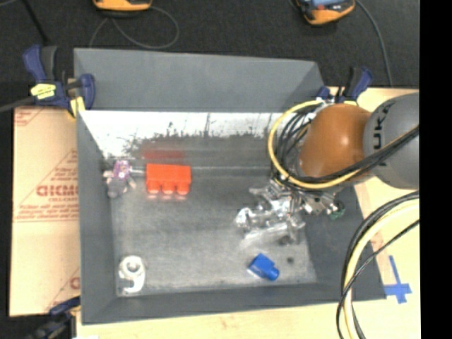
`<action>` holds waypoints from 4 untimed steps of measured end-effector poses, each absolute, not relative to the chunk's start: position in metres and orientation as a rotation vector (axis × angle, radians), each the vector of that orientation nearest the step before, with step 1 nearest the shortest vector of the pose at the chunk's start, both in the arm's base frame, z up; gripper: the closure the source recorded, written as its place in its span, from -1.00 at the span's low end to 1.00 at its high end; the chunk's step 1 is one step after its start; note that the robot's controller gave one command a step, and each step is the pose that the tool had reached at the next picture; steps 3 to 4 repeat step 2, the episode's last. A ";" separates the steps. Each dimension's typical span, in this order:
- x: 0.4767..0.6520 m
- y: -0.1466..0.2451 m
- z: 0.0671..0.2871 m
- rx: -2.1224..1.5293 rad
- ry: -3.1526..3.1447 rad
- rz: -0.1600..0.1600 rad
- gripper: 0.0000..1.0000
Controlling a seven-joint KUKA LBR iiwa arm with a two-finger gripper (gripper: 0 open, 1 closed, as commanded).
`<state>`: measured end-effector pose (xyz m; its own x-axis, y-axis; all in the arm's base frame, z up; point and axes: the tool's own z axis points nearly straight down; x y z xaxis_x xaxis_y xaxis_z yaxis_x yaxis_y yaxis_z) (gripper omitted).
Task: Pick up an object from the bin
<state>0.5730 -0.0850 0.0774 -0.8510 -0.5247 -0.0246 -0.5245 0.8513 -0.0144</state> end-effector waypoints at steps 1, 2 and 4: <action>0.571 -0.074 0.078 -1.075 2.927 -0.022 -1.00; 0.572 -0.070 0.080 -1.074 2.920 -0.016 1.00; 0.572 -0.070 0.080 -1.074 2.920 -0.016 1.00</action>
Offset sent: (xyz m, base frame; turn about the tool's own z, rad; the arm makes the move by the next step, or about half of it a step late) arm -0.0103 0.0156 -0.0074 -0.1593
